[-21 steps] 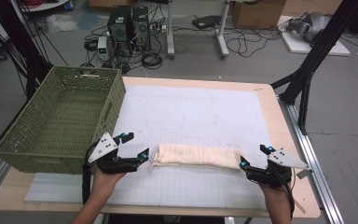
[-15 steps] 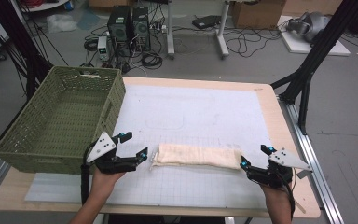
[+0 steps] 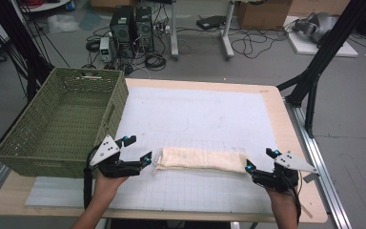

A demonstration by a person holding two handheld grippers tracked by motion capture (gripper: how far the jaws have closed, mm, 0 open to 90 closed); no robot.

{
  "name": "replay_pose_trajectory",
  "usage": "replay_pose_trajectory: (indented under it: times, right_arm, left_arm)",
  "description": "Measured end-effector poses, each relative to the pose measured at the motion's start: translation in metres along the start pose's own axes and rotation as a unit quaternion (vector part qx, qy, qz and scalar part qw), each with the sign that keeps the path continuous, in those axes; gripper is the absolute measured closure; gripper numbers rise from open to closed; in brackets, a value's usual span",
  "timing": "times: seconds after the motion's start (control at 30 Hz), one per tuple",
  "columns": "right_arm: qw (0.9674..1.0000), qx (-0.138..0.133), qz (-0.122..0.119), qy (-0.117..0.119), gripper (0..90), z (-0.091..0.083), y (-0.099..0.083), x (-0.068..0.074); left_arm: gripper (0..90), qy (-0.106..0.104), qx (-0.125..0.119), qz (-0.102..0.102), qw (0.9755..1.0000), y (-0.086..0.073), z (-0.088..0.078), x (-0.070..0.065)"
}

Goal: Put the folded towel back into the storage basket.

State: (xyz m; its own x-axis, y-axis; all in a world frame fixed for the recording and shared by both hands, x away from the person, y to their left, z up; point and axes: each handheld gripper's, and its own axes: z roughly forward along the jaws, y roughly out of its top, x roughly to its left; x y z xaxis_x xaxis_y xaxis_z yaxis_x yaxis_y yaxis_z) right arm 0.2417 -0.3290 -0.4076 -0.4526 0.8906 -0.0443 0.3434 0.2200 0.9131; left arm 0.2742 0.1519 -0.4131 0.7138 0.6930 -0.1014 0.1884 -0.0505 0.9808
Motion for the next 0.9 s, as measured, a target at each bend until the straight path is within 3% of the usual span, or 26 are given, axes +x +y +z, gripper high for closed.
replay_pose_trajectory:
  times: [0.3,0.9]
  right_arm:
    - [1.0,0.002,0.0,0.001,15.9,0.0,0.0,0.001]
    - [1.0,0.004,-0.002,0.003,15.9,0.002,0.0,0.001]
  left_arm:
    - [16.3,-0.002,0.007,-0.005,1.0,0.0,0.001,0.0]
    - [16.4,-0.009,0.046,-0.011,0.9988,-0.004,0.015,-0.004]
